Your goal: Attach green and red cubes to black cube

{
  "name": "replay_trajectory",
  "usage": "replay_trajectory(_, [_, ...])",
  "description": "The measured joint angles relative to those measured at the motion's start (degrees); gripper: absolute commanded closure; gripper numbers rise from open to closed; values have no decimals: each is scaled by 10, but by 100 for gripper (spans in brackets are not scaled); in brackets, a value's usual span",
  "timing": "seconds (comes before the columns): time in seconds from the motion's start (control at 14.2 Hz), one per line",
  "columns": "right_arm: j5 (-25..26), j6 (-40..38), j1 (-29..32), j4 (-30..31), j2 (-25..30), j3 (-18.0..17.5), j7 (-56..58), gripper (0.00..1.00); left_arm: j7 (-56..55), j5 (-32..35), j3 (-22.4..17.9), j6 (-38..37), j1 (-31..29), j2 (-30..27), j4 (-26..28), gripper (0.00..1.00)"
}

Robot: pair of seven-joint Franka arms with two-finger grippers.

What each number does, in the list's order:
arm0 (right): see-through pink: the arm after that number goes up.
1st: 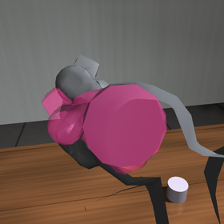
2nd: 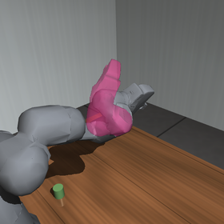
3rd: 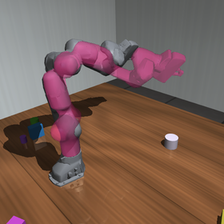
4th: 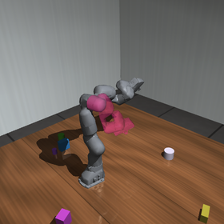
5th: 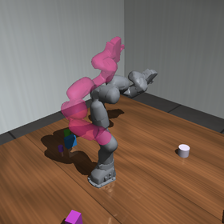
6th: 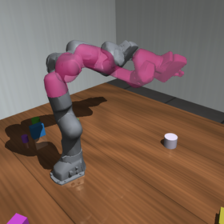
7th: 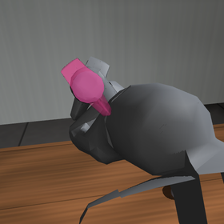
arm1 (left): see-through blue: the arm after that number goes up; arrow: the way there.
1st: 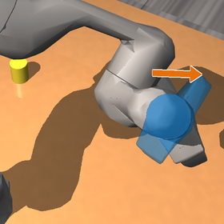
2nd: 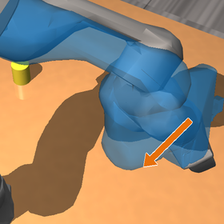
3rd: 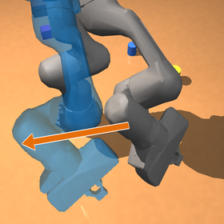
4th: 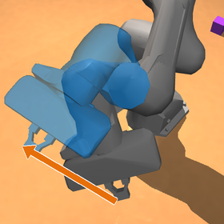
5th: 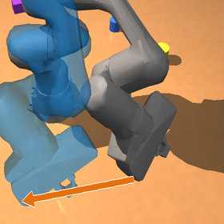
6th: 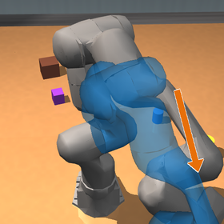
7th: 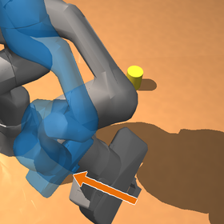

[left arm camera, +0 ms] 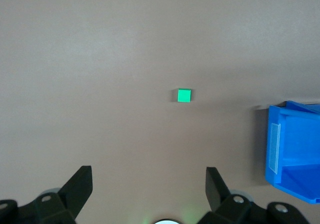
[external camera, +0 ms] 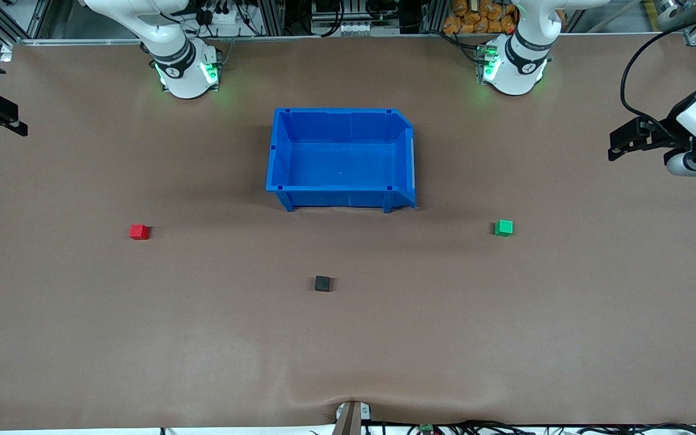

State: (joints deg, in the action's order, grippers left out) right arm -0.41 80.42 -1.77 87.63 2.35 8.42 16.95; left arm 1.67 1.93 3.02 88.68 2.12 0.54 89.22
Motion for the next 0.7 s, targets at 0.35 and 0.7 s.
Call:
replay_trajectory(0.35, [-4,-1,0,0,0,0,-42,0,0,0,1,0,0,0,0,0])
replay_trajectory(0.7, [-4,24,1,0,-40,3,-52,0,0,0,2,0,1,14,8,0])
